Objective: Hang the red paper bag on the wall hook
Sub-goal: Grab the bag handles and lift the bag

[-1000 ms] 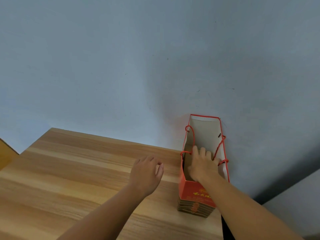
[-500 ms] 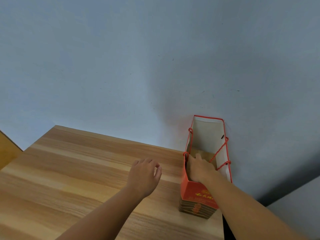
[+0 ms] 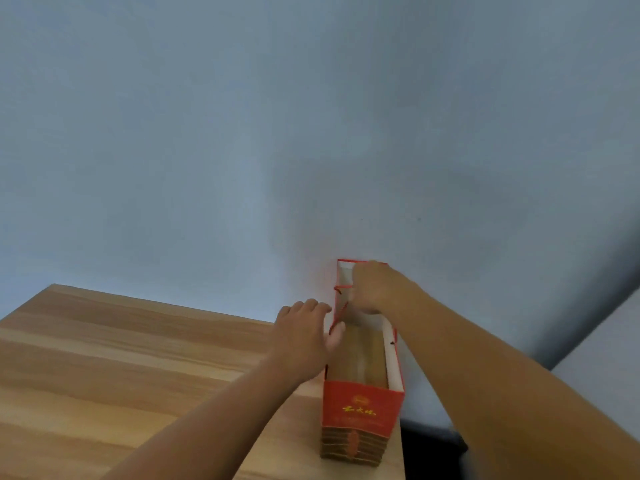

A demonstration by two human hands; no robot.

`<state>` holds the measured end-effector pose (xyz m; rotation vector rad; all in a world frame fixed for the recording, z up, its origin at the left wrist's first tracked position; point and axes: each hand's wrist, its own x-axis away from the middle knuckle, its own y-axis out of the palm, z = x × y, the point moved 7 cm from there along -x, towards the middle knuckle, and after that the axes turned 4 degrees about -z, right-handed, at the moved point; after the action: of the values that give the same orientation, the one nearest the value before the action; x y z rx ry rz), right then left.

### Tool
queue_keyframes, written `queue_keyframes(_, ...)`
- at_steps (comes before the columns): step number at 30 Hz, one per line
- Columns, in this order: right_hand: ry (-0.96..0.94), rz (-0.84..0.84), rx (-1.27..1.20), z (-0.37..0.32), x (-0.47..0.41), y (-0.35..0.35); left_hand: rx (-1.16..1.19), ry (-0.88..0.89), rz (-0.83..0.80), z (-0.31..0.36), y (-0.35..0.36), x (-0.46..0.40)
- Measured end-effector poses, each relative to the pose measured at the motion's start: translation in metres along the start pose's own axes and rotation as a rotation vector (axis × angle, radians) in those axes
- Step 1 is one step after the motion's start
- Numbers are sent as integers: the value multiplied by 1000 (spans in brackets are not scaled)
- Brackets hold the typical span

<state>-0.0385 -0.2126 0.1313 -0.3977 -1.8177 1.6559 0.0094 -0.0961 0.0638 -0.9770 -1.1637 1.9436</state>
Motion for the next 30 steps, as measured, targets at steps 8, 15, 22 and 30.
queue_keyframes(8, 81, 109, -240, -10, 22, -49, 170, -203, -31, 59, -30, -23)
queue_keyframes(15, 31, -19, -362, -14, 31, -47, 193, -113, 121, 41, -65, -24)
queue_keyframes(22, -141, -23, -345, -37, 45, -39, -45, -35, -5, 9, -104, -20)
queue_keyframes(30, -119, 179, -176, -56, 39, -26, -68, -47, 29, -33, -142, 19)
